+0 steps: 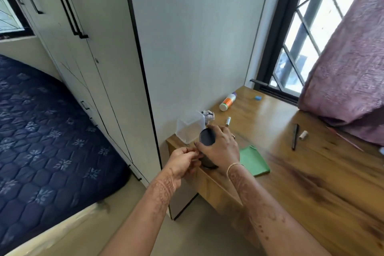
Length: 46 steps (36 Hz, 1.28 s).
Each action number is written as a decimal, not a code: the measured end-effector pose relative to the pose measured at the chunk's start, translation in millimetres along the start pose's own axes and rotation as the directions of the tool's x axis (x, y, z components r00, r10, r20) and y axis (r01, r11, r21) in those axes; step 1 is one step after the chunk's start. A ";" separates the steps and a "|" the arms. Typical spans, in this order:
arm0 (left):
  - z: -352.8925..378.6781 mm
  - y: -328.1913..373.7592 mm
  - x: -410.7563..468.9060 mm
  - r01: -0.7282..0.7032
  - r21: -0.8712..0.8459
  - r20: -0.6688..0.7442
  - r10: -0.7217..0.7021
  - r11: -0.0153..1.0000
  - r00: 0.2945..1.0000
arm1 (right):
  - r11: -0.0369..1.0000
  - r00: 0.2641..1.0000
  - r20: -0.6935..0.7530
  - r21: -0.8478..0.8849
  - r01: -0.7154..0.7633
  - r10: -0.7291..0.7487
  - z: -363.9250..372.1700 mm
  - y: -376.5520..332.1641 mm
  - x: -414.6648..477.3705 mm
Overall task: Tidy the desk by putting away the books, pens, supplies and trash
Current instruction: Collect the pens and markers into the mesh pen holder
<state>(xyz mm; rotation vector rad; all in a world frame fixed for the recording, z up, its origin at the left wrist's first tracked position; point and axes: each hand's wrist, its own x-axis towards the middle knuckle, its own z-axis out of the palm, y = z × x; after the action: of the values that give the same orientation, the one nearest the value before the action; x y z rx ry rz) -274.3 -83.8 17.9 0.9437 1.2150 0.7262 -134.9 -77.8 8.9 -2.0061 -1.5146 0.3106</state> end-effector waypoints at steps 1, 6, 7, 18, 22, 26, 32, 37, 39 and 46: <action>0.4 0.4 5.5 0.006 -0.010 0.001 -0.006 1.000 1.000 | 1.000 1.000 -0.014 -0.005 0.012 -0.012 0.0 0.2 1.2; 3.5 3.5 34.1 0.034 -0.054 0.044 -0.031 0.998 0.999 | 0.999 0.982 -0.184 0.032 -0.043 0.048 -6.4 1.4 5.9; 5.4 5.8 39.3 0.037 -0.072 0.066 -0.032 0.997 0.997 | 0.995 0.970 -0.223 0.060 -0.082 0.093 -8.7 3.6 8.8; 51.4 42.9 83.0 -0.086 -0.052 0.269 0.096 0.995 0.958 | 0.709 0.698 -0.332 0.608 -0.356 0.635 -38.7 34.1 37.0; 70.4 44.3 93.6 -0.108 -0.024 0.323 0.110 0.994 0.940 | 0.296 0.578 -0.109 0.925 -0.240 0.809 -42.0 41.2 42.2; 89.3 42.9 97.0 -0.115 0.012 0.443 0.098 0.993 0.891 | -0.110 0.616 0.159 0.987 -0.117 0.772 -45.4 43.9 38.4; 119.4 40.4 85.7 -0.145 -0.057 0.663 0.146 0.988 0.734 | -0.333 0.635 0.319 0.937 -0.102 0.703 -52.5 40.3 23.1; 132.3 35.8 88.7 -0.123 -0.042 0.717 0.116 0.992 0.688 | -0.314 0.600 0.345 0.936 -0.160 0.722 -57.5 51.0 10.6; 137.2 34.0 90.4 -0.143 -0.037 0.721 0.126 0.989 0.682 | -0.301 0.589 0.353 0.935 -0.189 0.727 -59.1 56.9 8.6; 164.1 28.4 101.5 -0.205 -0.015 0.705 0.156 0.979 0.692 | -0.241 0.600 0.339 0.940 -0.240 0.725 -71.5 82.5 10.6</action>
<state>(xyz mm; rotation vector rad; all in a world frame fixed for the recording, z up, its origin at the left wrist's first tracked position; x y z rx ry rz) -91.4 -16.4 11.0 1.2585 0.4610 0.3998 -29.0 -104.7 18.9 -1.0927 0.2321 0.9643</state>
